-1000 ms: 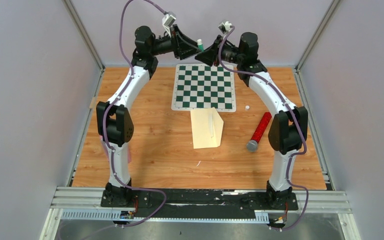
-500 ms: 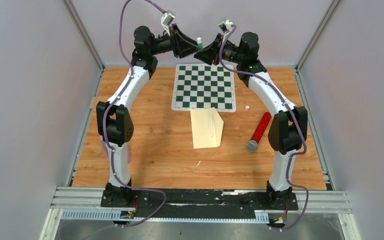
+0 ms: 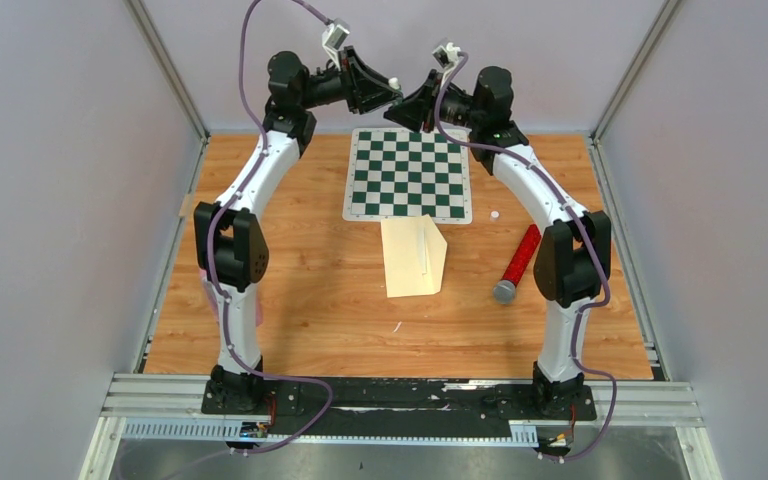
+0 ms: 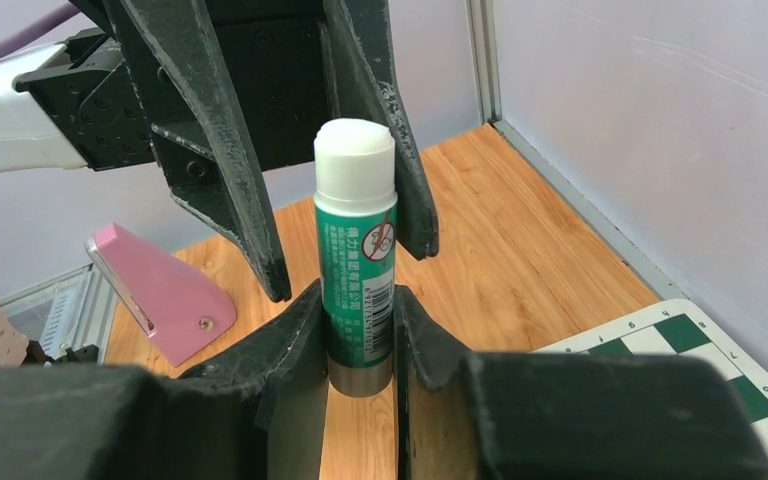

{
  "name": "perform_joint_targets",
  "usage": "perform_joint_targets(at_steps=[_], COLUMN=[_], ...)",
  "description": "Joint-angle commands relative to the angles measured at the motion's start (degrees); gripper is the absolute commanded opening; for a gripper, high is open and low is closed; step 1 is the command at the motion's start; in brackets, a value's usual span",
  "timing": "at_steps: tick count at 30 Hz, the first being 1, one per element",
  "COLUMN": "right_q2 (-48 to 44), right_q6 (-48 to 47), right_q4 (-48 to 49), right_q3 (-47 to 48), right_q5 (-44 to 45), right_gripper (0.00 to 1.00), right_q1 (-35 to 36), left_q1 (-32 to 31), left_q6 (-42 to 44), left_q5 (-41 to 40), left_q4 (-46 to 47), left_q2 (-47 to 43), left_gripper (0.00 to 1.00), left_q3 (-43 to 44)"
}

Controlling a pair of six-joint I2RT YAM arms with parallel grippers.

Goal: Place the letter into the envelope and seal it

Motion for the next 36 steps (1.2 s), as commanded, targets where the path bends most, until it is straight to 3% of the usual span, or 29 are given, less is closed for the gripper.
perform_joint_targets(at_steps=[1, 10, 18, 20, 22, 24, 30, 33, 36], right_q2=[0.1, 0.0, 0.7, 0.9, 0.2, -1.3, -7.5, -7.3, -7.1], right_q6=[1.5, 2.0, 1.5, 1.2, -1.5, -5.0, -22.6, -22.8, -20.8], right_q4=[4.9, 7.3, 6.5, 6.0, 4.1, 3.3, 12.1, 12.5, 9.1], right_q3=[0.9, 0.1, 0.5, 0.5, 0.3, -1.2, -11.3, -9.9, -7.7], right_q5=[0.2, 0.4, 0.8, 1.4, 4.7, 9.9, 40.2, 43.7, 40.4], right_gripper=[0.0, 0.0, 0.0, 0.0, 0.0, 0.0, 0.0, 0.0, 0.11], right_q1=[0.4, 0.5, 1.0, 1.2, 1.9, 2.7, 8.5, 8.9, 8.9], left_q1=[0.0, 0.0, -0.3, -0.3, -0.3, -0.4, -1.6, -3.3, -4.0], left_q6=[-0.5, -0.4, 0.1, 0.2, 0.8, 2.0, 5.4, 8.5, 9.3], left_q5=[0.6, 0.9, 1.2, 1.1, -0.2, -3.1, -16.5, -24.4, -27.0], left_q4=[1.6, 1.4, 1.5, 1.4, 1.0, 0.0, -4.3, -5.4, -5.4], left_q2=[0.7, 0.9, 0.9, 1.0, 0.7, -0.1, -3.8, -7.1, -8.4], left_gripper=[0.46, 0.42, 0.22, 0.09, 0.0, 0.0, 0.0, 0.0, 0.0], left_q3=[3.0, 3.3, 3.5, 3.5, 3.3, 2.5, -0.9, -5.0, -6.9])
